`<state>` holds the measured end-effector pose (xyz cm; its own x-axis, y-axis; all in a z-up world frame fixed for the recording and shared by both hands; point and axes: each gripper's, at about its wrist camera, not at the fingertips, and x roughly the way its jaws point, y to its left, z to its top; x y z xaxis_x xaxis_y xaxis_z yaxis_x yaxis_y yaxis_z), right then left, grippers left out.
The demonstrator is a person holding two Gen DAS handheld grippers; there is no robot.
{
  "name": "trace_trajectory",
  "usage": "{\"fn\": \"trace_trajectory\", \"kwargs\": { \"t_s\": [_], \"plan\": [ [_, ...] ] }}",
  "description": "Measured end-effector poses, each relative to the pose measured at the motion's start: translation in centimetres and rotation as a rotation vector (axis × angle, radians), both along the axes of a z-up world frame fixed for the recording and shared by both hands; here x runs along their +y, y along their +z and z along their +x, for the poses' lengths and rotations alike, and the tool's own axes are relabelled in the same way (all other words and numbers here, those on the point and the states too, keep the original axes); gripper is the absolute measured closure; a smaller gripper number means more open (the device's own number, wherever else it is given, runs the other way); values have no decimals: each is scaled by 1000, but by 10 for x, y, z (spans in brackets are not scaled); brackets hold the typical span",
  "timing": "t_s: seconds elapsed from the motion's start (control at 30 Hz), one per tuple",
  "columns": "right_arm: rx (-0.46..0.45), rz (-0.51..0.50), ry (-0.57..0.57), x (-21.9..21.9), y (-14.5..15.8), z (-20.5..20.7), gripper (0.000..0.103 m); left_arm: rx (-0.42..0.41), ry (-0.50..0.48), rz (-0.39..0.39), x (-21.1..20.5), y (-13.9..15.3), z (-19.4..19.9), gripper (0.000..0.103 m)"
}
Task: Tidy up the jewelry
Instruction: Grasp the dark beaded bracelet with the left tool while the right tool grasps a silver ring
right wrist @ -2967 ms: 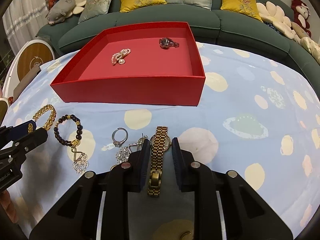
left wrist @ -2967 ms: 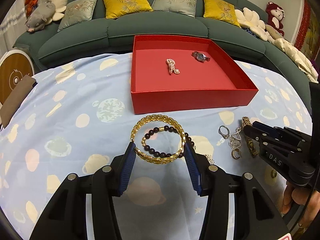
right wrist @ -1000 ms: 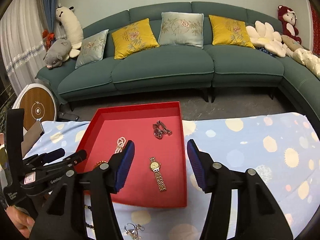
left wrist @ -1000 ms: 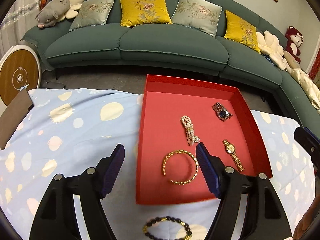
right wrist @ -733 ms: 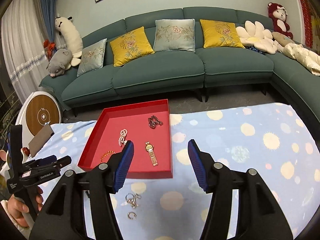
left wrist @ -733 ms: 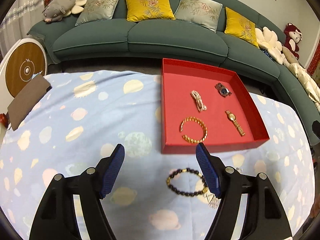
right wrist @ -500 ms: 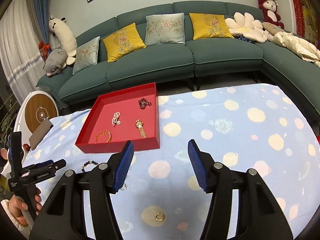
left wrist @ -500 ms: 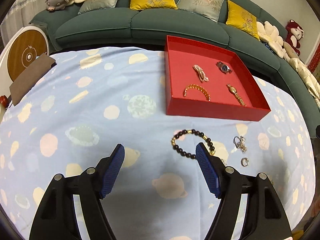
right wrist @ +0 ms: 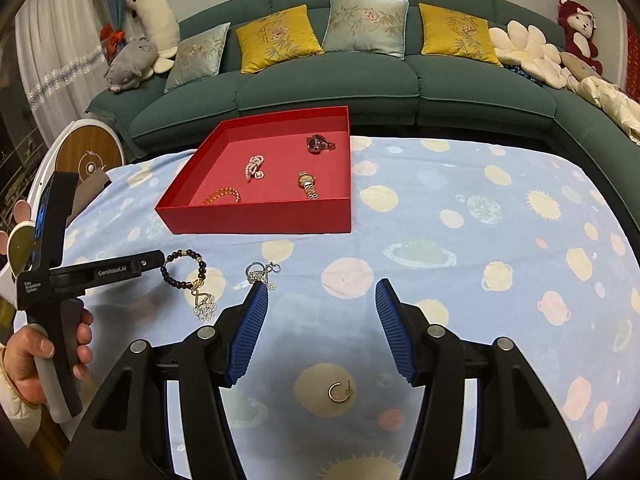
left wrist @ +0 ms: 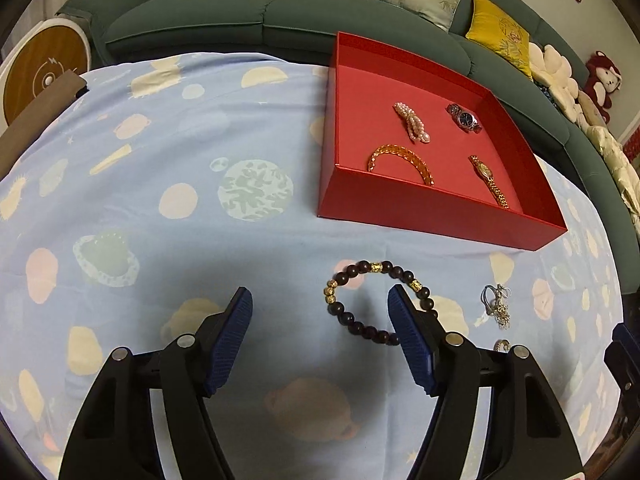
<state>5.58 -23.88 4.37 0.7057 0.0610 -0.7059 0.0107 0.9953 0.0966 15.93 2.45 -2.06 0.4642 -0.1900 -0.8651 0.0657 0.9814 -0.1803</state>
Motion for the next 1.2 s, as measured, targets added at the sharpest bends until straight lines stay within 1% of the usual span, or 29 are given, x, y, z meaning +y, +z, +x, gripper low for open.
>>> {"fn": "trace_trajectory", "kwargs": {
  "t_s": [0.03,0.07,0.1,0.13,0.2,0.23,0.27,0.3,0.43,0.53,0.6,0.63,0.7,0.83,0.97,1.07,1.13,1.17,1.2],
  "plan": [
    [7,-5,7,3,-3,2,49,7,-6,7,-3,-4,2,45],
    [13,-9,15,6,-6,4,49,11,-12,16,-6,-7,3,47],
    [20,-15,24,9,-9,6,49,-20,-18,45,-10,-7,3,47],
    [26,-20,31,12,-11,7,49,-23,-33,59,-13,-8,3,51],
    [35,-22,47,18,-14,11,49,-48,-59,85,-20,-10,3,61],
    [40,-21,55,21,-16,13,49,-55,-68,90,-23,-9,4,72],
    [44,-22,62,24,-17,14,49,-59,-81,90,-25,-9,4,88],
    [48,-22,70,27,-18,16,49,-56,-98,83,-26,-10,5,99],
    [71,-15,104,37,-26,23,49,-57,-124,57,-26,-5,2,100],
    [91,-11,125,44,-35,31,57,-74,-128,39,-23,6,-1,100],
    [99,-13,139,48,-40,37,65,-87,-129,20,-19,15,-3,100],
    [101,-18,147,50,-44,40,67,-94,-131,17,-18,19,-5,100],
    [105,-33,164,55,-49,47,77,-111,-132,11,-14,27,-8,100],
    [112,-43,177,60,-56,56,84,-119,-130,-2,-5,34,-11,100],
    [115,-37,175,62,-61,64,85,-115,-123,-7,2,35,-13,100],
    [145,-19,163,59,-69,72,85,-112,-123,-3,6,34,-15,100],
    [146,-19,160,58,-71,72,88,-115,-128,0,7,34,-17,100],
    [150,-29,161,59,-71,71,92,-116,-130,2,8,34,-18,100],
    [152,-34,164,59,-70,71,93,-117,-132,1,9,35,-18,100]
  ]
}}
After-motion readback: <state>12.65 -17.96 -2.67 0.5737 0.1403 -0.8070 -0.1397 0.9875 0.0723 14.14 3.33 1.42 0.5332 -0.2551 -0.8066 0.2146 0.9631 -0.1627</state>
